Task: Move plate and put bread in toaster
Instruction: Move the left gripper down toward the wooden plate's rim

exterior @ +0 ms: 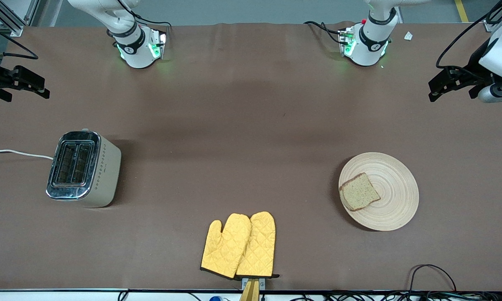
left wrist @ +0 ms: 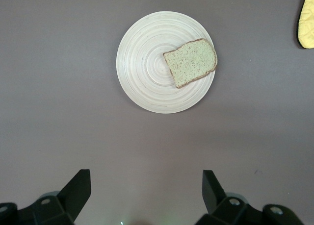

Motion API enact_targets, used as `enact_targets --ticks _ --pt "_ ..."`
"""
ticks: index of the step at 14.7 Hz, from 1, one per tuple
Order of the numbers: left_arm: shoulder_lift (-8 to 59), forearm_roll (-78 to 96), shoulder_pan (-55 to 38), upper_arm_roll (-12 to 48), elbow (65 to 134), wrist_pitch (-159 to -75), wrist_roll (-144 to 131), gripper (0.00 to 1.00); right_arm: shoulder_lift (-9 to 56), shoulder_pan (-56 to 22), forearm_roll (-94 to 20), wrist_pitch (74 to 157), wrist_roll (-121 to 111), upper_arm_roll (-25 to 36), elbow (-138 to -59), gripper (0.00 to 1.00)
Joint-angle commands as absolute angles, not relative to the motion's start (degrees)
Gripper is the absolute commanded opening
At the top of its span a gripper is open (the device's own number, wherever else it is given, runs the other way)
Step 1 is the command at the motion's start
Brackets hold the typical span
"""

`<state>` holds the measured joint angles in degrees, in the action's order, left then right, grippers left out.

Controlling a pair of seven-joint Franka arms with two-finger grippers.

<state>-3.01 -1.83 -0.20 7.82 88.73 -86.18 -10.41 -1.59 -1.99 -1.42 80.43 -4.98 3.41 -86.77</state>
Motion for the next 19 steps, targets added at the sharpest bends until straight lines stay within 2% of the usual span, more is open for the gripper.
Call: enact_targets --ticks 1,7,11,19 --pt "-2.55 -3.08 -0.7 7.73 87.54 -86.04 -9.67 1.0 -3.43 -2.02 -2.11 80.6 -5.19 3.34 -88.68 1.0" --pt "-0.18 -1.94 0.44 7.03 84.82 -86.04 -8.88 1.0 -3.52 -2.02 -2.2 80.51 -5.19 3.34 -88.77 1.0" --pt "3.77 1.22 5.7 6.5 83.85 -86.92 -5.54 1.0 -3.52 -2.02 -2.2 80.33 -5.19 3.25 -88.77 1.0" --pt "17.12 3.51 8.35 5.01 82.53 -99.66 -4.23 1.0 -3.43 -2.11 -2.2 80.25 -5.19 3.25 -88.68 1.0"
